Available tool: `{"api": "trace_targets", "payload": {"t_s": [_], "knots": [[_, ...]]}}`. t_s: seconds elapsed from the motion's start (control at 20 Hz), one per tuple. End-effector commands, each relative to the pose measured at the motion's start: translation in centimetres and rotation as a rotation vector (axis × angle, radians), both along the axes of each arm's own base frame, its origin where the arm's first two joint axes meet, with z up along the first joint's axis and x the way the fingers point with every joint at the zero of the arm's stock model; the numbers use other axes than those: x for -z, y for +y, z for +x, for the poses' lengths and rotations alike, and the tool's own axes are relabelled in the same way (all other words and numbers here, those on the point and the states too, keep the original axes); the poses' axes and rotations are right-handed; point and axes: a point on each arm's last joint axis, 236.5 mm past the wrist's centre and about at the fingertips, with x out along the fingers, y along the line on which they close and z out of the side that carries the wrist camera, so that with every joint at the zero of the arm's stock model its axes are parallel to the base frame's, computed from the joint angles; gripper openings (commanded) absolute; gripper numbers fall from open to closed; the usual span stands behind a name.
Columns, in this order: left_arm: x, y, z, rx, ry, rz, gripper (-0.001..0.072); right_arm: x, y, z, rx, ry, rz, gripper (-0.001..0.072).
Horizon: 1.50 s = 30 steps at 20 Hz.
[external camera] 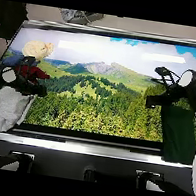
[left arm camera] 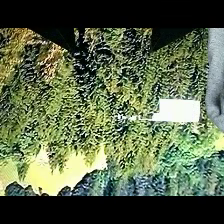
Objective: Fold the shirts.
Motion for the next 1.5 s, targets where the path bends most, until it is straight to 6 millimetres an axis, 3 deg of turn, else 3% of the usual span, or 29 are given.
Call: {"api": "trace_targets", "payload": {"t_s": [0.0,0.8,1.2,1.25,1.3,1.35,1.45], "knots": [[0.0,0.0,0.0,0.001,0.0,0.0,0.0526,0.0,0.0,0.0,0.0,0.0,0.0,0.068],[0.0,0.0,0.0,0.001,0.0,0.0,0.0526,0.0,0.0,0.0,0.0,-0.002,0.0,0.068],[0.0,0.0,0.0,0.0,-0.001,0.0,0.0526,-0.6,-0.7,3.0,0.007,-0.128,-0.029,0.068],[-0.1,0.0,0.2,0.0,-0.008,-0.001,0.0534,-0.8,-0.7,3.7,0.009,-0.158,-0.03,0.0693],[-0.1,0.0,0.2,-0.001,-0.009,-0.002,0.068,-1.0,-0.7,4.4,0.012,-0.191,-0.029,0.0718],[-0.2,0.0,0.2,-0.013,-0.008,-0.003,0.072,-1.1,-0.7,4.9,0.01,-0.212,-0.029,0.0718],[-1.4,1.1,0.4,-0.027,-0.014,0.027,0.072,-1.2,-0.7,5.1,-0.013,-0.222,-0.036,0.0718]]}}
